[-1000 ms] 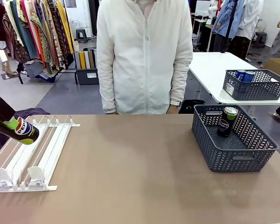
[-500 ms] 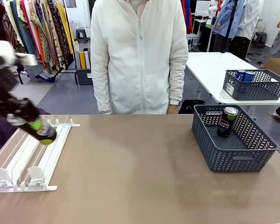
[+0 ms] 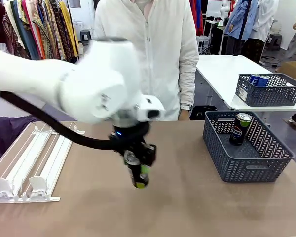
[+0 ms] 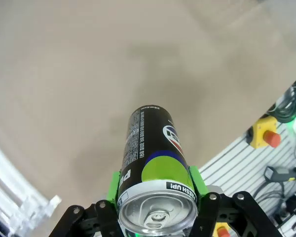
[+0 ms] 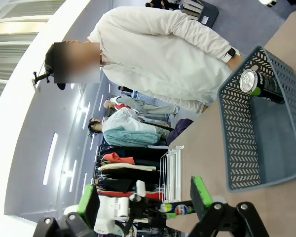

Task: Retrieve and store the cans from the dispenser.
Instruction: Pick up one can from the Automatic Can Dispenser and place it in the middle of the table.

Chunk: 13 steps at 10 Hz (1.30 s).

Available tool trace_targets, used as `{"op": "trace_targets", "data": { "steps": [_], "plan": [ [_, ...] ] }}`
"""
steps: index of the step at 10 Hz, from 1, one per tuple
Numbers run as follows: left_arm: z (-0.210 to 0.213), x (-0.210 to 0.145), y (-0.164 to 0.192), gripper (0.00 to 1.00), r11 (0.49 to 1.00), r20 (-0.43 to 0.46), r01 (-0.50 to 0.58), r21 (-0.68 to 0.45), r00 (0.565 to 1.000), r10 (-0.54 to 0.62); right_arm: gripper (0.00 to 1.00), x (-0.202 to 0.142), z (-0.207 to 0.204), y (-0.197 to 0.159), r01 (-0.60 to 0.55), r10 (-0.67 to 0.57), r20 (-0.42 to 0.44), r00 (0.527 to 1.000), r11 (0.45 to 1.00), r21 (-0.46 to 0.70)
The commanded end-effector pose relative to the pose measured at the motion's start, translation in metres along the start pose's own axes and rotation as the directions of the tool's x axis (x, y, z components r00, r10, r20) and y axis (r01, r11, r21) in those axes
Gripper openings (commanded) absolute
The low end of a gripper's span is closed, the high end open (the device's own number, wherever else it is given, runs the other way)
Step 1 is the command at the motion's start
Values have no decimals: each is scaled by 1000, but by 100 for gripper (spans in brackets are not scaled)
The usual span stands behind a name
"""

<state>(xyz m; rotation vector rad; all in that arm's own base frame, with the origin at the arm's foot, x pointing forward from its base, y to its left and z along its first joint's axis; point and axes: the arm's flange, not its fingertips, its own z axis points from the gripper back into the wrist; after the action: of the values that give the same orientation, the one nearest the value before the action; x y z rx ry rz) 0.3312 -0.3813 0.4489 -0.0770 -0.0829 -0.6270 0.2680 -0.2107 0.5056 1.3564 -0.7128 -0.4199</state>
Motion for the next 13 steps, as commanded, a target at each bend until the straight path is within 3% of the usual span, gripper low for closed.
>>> {"op": "trace_targets", "data": {
  "steps": [1,6,7,8,9,13],
  "plan": [
    [-14,33,-8,0,997,-29,22,80,999,-20,100,2,-3,3,-14,14,14,1000,1000,27],
    [-36,47,-5,0,997,-76,1,77,997,5,100,2,-3,3,-14,14,14,1000,1000,27],
    [-37,47,-5,37,997,-75,-6,76,997,12,100,2,-3,3,-14,14,14,1000,1000,27],
    [-37,47,-4,94,997,-79,-1,78,997,8,100,2,-3,3,-14,14,14,1000,1000,27],
    [-38,46,-5,100,997,-76,3,82,997,4,100,2,-3,3,-14,14,14,1000,1000,27],
    [-30,42,2,100,997,-52,-15,79,998,19,100,2,-3,3,-14,14,14,1000,1000,27]
  ]
}}
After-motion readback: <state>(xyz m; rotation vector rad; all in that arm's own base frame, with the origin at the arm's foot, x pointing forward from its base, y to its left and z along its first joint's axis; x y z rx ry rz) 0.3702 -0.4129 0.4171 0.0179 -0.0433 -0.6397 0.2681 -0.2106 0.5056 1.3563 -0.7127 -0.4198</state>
